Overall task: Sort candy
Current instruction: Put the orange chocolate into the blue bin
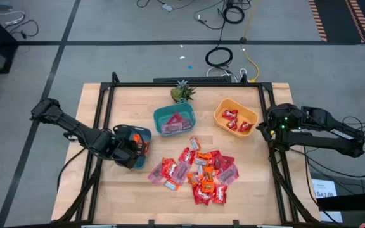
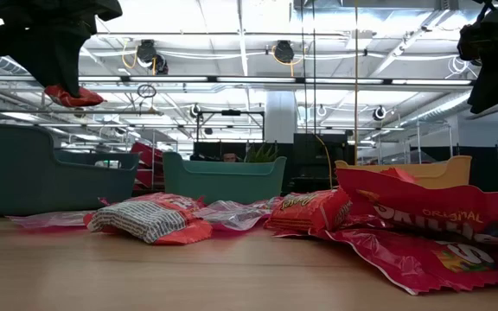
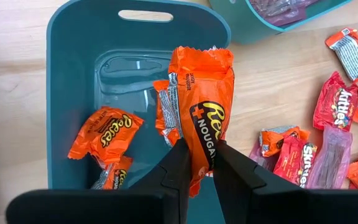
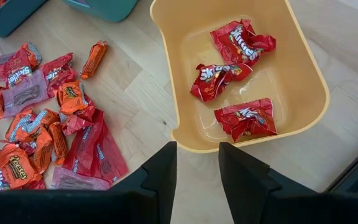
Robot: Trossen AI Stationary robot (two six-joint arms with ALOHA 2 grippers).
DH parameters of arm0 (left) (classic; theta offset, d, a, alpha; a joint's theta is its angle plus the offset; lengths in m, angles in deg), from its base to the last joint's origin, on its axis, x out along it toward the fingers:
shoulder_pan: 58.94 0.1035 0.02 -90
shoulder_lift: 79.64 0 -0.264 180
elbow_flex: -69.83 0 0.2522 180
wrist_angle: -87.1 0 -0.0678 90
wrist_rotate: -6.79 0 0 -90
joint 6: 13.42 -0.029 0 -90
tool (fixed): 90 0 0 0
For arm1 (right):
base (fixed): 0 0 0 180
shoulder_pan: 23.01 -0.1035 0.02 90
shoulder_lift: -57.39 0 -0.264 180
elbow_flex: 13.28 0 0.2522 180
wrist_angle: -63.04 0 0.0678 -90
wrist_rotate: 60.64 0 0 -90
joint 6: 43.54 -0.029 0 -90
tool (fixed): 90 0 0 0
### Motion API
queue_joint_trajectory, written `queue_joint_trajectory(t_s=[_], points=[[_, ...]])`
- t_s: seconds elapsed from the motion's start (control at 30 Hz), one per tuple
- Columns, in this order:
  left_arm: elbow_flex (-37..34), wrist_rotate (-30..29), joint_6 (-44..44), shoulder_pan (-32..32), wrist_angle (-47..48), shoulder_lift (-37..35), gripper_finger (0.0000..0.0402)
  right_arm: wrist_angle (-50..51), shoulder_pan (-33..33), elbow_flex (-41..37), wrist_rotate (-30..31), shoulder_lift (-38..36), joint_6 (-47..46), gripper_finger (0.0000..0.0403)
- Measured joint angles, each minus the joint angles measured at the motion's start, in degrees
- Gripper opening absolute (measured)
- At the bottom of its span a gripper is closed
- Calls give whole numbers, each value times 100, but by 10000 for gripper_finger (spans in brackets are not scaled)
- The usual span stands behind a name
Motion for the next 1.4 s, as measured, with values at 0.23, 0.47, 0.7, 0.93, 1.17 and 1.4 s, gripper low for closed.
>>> queue_joint_trajectory(t_s=[0.23, 0.47, 0.7, 0.93, 1.17, 1.4], points=[[2, -89, 4, 0, 2, 0, 68, 2, 0, 0, -2, 0, 0, 112], [2, -171, 4, 0, 14, 0, 68, 2, 2, 0, -2, 0, 0, 112], [4, -216, 7, 0, 45, 0, 89, 2, 1, 0, -2, 0, 0, 112], [7, -267, 7, 0, 177, 0, 162, 4, 0, 0, -2, 0, 0, 112], [7, -269, 7, -2, 98, 0, 178, 3, 0, 0, -2, 0, 0, 112], [7, -267, 4, 0, -370, 0, 178, 2, 0, 0, -2, 0, 0, 112]])
